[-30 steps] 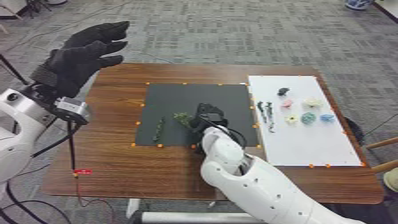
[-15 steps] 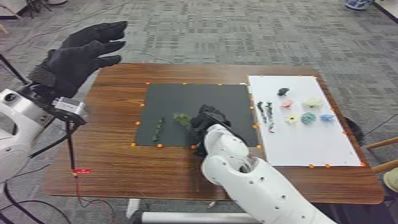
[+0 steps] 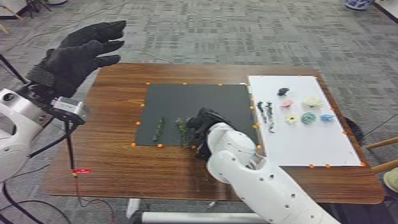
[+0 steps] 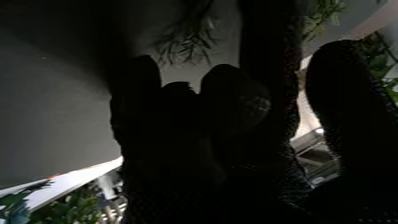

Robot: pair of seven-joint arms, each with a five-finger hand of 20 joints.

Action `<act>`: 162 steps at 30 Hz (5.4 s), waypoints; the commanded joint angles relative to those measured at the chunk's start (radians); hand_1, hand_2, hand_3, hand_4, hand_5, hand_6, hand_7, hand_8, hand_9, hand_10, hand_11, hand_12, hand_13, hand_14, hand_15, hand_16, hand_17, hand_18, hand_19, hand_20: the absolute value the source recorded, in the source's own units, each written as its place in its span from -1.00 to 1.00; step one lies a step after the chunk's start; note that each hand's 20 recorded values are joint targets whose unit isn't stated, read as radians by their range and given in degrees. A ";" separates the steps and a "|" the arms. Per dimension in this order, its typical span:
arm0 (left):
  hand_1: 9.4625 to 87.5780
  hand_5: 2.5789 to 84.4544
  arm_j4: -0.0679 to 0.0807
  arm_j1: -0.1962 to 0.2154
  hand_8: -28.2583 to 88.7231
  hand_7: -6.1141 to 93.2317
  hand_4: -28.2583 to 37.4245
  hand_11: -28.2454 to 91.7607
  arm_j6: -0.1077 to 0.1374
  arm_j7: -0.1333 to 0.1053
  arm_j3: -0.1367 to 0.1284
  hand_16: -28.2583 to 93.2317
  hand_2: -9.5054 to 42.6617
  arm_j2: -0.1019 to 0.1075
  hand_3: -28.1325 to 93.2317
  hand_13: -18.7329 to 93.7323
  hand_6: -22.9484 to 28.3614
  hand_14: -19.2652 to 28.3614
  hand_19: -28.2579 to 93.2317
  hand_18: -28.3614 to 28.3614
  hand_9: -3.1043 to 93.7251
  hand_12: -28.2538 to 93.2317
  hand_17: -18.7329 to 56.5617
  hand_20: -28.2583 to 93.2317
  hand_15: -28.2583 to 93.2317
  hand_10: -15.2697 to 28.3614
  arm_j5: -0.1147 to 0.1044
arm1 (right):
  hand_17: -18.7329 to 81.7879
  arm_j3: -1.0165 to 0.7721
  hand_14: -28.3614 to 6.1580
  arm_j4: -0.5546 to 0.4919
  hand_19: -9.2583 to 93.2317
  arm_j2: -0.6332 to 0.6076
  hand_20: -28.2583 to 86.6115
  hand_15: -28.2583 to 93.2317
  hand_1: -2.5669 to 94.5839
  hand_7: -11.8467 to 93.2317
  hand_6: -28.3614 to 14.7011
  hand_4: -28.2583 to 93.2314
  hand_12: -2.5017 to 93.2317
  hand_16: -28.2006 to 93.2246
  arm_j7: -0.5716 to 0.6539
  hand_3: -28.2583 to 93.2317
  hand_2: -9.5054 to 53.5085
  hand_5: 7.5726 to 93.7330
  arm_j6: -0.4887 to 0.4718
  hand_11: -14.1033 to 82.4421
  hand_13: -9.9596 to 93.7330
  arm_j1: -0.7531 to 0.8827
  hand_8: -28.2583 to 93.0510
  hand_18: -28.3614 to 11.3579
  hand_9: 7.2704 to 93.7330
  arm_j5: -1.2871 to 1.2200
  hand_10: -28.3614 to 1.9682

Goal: Arrange flowers

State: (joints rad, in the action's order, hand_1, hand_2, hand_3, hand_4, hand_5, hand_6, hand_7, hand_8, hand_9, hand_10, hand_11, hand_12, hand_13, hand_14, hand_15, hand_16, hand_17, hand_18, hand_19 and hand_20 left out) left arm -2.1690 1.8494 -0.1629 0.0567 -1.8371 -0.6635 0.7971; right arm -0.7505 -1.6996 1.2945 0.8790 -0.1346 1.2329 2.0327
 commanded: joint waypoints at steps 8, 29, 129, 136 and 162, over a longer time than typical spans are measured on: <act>-0.59 -0.60 -0.028 0.075 -0.67 -0.47 -1.00 -0.19 0.009 -0.012 -0.061 -0.63 -1.00 -0.015 0.50 -0.61 -0.05 0.25 0.01 0.69 -0.70 -0.22 -0.82 -0.36 0.08 0.05 -0.002 | 0.07 0.143 0.02 -0.084 0.83 -0.192 0.06 0.84 -0.53 0.06 0.25 -0.93 0.14 0.21 -0.008 0.78 -0.67 0.61 0.046 0.56 0.70 0.059 -0.68 -0.63 0.72 0.176 0.18; -0.59 -0.60 -0.034 0.132 -0.67 -0.47 -1.00 -0.19 0.009 -0.013 -0.097 -0.63 -1.00 -0.033 0.50 -0.61 -0.05 0.25 0.01 0.68 -0.70 -0.22 -0.82 -0.36 0.08 0.05 -0.003 | 0.06 0.074 0.04 -0.274 0.77 -0.413 0.15 0.82 -0.60 -0.25 0.20 -0.94 0.07 0.18 -0.164 0.76 -0.71 0.49 0.357 0.53 0.68 0.092 -0.69 -0.62 0.69 -0.004 0.15; -0.60 -0.60 -0.024 0.102 -0.67 -0.48 -1.00 -0.20 0.016 -0.015 -0.066 -0.63 -0.99 -0.034 0.51 -0.61 -0.05 0.25 0.00 0.67 -0.70 -0.22 -0.83 -0.36 0.07 0.05 -0.006 | -0.09 0.183 -0.11 -0.195 0.63 -0.414 0.25 0.80 -0.54 -0.44 0.11 -0.78 0.23 0.24 -0.288 0.99 -0.47 0.25 0.376 0.48 0.46 -0.138 -0.71 -0.63 0.40 0.029 -0.07; -0.59 -0.60 -0.027 0.111 -0.67 -0.48 -1.00 -0.19 0.016 -0.014 -0.069 -0.63 -0.99 -0.039 0.50 -0.61 -0.05 0.25 0.01 0.67 -0.70 -0.22 -0.83 -0.36 0.07 0.05 -0.006 | -0.09 -0.139 -0.11 -0.319 0.63 -0.495 0.25 0.80 -0.53 -0.44 0.12 -0.78 0.20 0.23 -0.511 0.98 -0.46 0.24 0.246 0.49 0.45 0.098 -0.70 -0.63 0.39 -0.215 -0.07; -0.59 -0.60 -0.031 0.111 -0.67 -0.48 -1.00 -0.19 0.017 -0.016 -0.079 -0.63 -0.99 -0.033 0.50 -0.61 -0.05 0.25 0.01 0.67 -0.70 -0.22 -0.83 -0.36 0.07 0.05 -0.005 | -0.10 -0.216 -0.20 -0.227 0.62 -0.501 0.26 0.86 -0.41 -0.47 0.37 -0.61 0.42 0.19 -0.809 1.00 -0.45 -0.04 -0.392 0.37 0.49 0.170 -0.74 -0.65 0.49 -0.246 0.02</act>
State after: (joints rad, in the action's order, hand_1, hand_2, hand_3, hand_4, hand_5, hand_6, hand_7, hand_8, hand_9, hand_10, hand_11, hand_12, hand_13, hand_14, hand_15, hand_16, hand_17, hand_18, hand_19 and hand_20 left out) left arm -2.1937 1.9592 -0.1510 0.0396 -1.9111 -0.6911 0.7958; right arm -0.9815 -1.9426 0.7881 0.0546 -0.5401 1.4196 1.7817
